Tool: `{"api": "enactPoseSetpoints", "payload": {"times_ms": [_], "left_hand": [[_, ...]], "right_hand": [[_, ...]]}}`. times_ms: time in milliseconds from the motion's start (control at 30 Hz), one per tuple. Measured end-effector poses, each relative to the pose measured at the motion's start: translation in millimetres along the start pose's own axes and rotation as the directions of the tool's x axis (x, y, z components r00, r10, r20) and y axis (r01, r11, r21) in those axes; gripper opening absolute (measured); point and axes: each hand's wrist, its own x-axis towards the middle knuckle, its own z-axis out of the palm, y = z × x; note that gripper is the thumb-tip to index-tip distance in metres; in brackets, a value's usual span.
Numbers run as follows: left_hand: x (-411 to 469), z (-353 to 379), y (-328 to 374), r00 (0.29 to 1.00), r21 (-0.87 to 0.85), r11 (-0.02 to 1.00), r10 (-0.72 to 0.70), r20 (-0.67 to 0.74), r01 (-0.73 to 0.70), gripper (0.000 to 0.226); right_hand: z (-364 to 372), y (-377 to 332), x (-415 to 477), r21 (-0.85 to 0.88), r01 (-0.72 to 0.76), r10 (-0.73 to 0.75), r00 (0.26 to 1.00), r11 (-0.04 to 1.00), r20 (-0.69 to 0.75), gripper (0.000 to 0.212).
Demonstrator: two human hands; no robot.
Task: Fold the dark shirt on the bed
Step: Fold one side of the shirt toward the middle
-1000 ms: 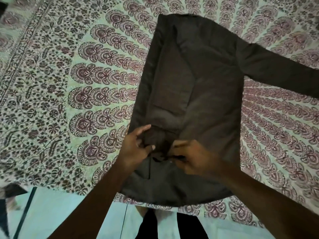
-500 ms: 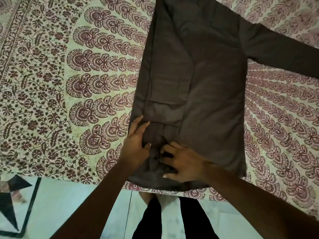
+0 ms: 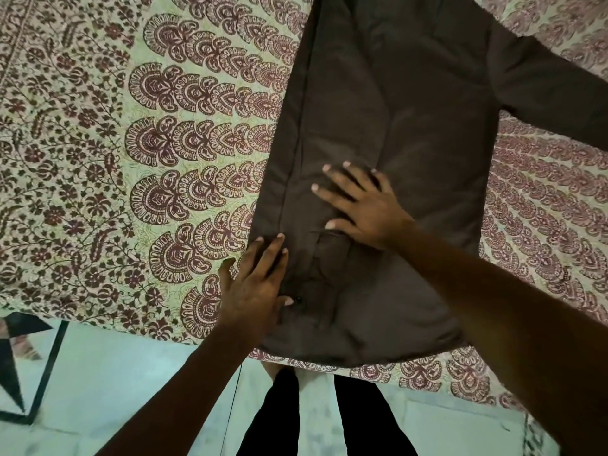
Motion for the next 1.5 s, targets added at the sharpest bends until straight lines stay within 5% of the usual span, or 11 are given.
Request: {"api": "enactPoseSetpoints", "payload": {"times_ms": [100, 233, 300, 400, 567, 733, 900, 1167, 1233, 1333, 1500], "left_hand": [[6.4, -9.2, 2.3, 0.999, 0.033, 0.999, 0.023, -0.023, -0.023, 0.11], [24.6, -17.0, 0.3, 0.996, 0.042, 0.999, 0.023, 0.085, -0.026, 0.136], [33.6, -20.5, -2.8, 0.988, 0.092, 0.995, 0.022, 0.15, -0.036, 0.135], [46.4, -34.8, 0.1, 0.988, 0.104, 0.992, 0.051, 0.144, -0.066, 0.106], [107.4, -56.8, 18.7, 0.994, 0.034, 0.999, 0.035, -0.1, -0.031, 0.066], [184.6, -56.0, 16.8, 0.982, 0.066, 0.996, 0.076, -0.176, -0.065, 0.085], [205.0, -38.0, 0.4, 0.979, 0.077, 0.996, 0.062, -0.194, -0.047, 0.082], [208.0, -35.2, -1.2, 0.98, 0.098, 0.995, 0.05, -0.193, -0.031, 0.085], [208.1, -36.7, -1.4, 0.981, 0.087, 0.996, 0.05, -0.187, -0.034, 0.085], [209.6, -38.2, -2.0, 0.983, 0.09, 0.995, 0.054, -0.177, -0.039, 0.086], [211.9, -31.1, -6.6, 0.978, 0.071, 0.996, 0.062, -0.201, -0.049, 0.087]], "right_hand": [[-15.1, 15.2, 23.0, 0.034, -0.131, 0.131, 0.991, 0.991, 0.007, 0.08], [-13.3, 23.5, 35.6, -0.102, 0.365, -0.358, 0.93, 0.926, 0.082, 0.076], [-10.2, 37.9, 43.7, -0.118, 0.268, -0.264, 0.963, 0.956, 0.045, 0.074], [-20.7, 57.0, 56.2, 0.031, -0.068, 0.067, 0.998, 0.997, 0.014, 0.076], [-24.1, 80.3, 76.2, -0.12, 0.399, -0.39, 0.916, 0.909, 0.093, 0.073], [-32.0, 112.7, 100.1, -0.014, 0.03, -0.031, 0.999, 0.999, -0.045, 0.074], [-34.8, 132.6, 135.3, -0.12, 0.322, -0.323, 0.946, 0.939, 0.009, 0.068], [-60.9, 180.5, 215.5, 0.021, -0.147, 0.147, 0.989, 0.989, -0.021, 0.083], [-63.0, 174.3, 217.7, -0.059, -0.013, 0.007, 0.995, 0.998, -0.099, 0.087], [-57.1, 175.4, 217.9, -0.163, 0.275, -0.28, 0.96, 0.947, -0.007, 0.088], [-75.7, 206.8, 275.1, -0.114, 0.014, -0.011, 1.0, 0.993, 0.026, 0.093]]}}
